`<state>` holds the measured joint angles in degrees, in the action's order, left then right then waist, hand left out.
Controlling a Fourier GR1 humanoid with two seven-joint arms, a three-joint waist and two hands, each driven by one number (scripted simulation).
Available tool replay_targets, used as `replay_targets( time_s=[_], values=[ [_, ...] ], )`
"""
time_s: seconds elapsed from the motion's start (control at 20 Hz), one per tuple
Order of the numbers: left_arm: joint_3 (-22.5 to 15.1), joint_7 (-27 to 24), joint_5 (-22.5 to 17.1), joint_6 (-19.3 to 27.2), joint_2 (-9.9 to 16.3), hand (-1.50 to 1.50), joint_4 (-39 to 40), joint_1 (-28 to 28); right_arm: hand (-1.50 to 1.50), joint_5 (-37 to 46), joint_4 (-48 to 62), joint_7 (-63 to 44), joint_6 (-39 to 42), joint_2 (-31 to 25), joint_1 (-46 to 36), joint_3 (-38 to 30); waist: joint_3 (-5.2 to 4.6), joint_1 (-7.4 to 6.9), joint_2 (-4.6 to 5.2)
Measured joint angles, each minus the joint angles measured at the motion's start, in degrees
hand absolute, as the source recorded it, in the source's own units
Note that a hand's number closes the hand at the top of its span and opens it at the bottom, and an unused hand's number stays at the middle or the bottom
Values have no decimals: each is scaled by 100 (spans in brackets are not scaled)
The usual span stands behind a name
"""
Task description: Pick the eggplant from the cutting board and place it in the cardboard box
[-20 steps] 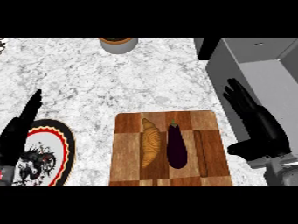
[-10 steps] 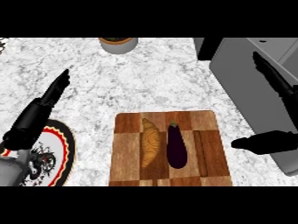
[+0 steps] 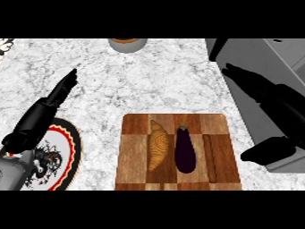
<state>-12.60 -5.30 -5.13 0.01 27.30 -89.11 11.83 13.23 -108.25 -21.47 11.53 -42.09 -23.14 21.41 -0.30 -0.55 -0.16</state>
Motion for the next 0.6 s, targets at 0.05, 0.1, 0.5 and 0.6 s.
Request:
replay_targets(
  time_s=[0.05, 0.1, 0.5, 0.6],
  values=[
    [-12, 20, 27, 12, -21, 0, 4, 20, -150, 24, -41, -218, 227, -32, -120, 152, 1, -9, 1],
    [-26, -18, 61, 26, -53, 0, 49, 8, -150, 49, -89, -416, 446, -49, -219, 310, 3, -12, 4],
    [106, 36, 29, -128, -117, 0, 212, 236, -150, -72, 43, -2449, 1921, 894, -1455, 1413, 12, -41, 10],
    [123, 26, 51, -157, -129, 0, 228, 226, -150, -17, 234, -2819, 2033, 1279, -1675, 1666, 14, -41, 9]
  ],
)
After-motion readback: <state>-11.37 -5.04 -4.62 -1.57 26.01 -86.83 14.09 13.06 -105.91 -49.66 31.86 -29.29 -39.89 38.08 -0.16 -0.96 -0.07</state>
